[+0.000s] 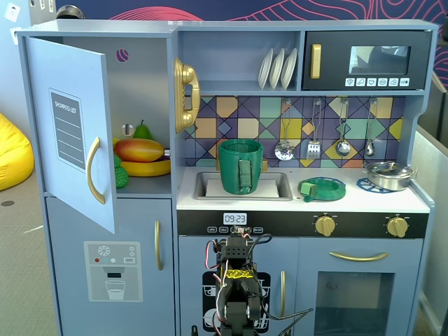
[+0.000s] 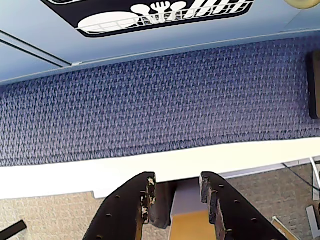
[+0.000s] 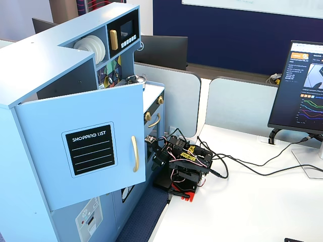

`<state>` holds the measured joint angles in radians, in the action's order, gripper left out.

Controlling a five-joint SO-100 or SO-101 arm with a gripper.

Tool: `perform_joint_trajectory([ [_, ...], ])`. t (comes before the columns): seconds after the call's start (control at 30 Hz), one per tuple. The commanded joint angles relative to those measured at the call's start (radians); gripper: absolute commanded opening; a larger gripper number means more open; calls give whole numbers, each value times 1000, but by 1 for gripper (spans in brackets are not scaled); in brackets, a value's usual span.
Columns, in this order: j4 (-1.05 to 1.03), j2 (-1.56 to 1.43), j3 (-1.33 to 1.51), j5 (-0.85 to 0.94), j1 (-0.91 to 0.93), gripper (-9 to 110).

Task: Close the left cabinet door

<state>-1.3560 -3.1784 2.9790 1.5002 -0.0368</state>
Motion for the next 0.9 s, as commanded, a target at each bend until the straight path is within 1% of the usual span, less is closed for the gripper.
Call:
perform_joint_trajectory([
  [0.0, -15, 3, -63, -107, -202, 0],
  [0.13, 178, 20, -230, -140, -497, 0],
  [0.3, 367, 103, -486, -3, -778, 0],
  [0.33, 403, 118, -529, 49, -819, 0],
  [0.37, 448, 130, -563, 97, -856, 0],
  [0.5, 630, 149, -635, 175, -997, 0],
  [0.63, 713, 172, -699, 238, -1092, 0],
  [0.87, 850, 216, -764, 405, -1262, 0],
])
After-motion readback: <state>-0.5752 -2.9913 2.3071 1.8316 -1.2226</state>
